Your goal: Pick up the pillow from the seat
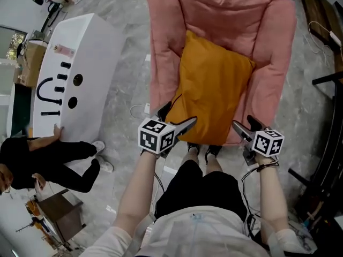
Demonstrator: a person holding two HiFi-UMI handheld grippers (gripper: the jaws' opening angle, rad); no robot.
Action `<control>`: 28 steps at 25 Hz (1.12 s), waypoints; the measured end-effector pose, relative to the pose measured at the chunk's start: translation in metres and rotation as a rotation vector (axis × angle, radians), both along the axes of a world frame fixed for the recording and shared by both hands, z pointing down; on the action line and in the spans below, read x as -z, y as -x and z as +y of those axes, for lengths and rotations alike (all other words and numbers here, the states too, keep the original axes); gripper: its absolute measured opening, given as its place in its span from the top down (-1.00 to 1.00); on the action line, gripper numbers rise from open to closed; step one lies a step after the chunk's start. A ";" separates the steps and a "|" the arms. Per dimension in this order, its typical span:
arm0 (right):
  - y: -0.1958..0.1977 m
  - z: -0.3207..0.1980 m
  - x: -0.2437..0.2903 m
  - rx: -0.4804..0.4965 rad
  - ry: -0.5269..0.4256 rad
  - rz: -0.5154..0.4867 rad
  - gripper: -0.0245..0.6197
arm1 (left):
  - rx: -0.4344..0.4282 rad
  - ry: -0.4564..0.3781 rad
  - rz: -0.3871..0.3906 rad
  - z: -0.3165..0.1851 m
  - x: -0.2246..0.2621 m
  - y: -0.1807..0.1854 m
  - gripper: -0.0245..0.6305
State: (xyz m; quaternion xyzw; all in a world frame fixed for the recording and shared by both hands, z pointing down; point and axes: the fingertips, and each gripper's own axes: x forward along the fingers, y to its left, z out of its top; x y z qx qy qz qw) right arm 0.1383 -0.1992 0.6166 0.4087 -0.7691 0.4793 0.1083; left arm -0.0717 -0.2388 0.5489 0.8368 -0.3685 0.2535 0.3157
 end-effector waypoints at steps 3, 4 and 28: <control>-0.002 -0.014 -0.028 -0.037 0.057 -0.017 -0.29 | -0.007 0.046 -0.009 -0.017 -0.028 0.004 -0.50; -0.002 -0.017 -0.036 -0.045 0.073 -0.025 -0.29 | -0.011 0.062 -0.013 -0.022 -0.037 0.005 -0.51; 0.023 -0.069 -0.182 -0.014 0.312 -0.169 -0.31 | -0.032 0.351 -0.117 -0.074 -0.197 0.002 -0.66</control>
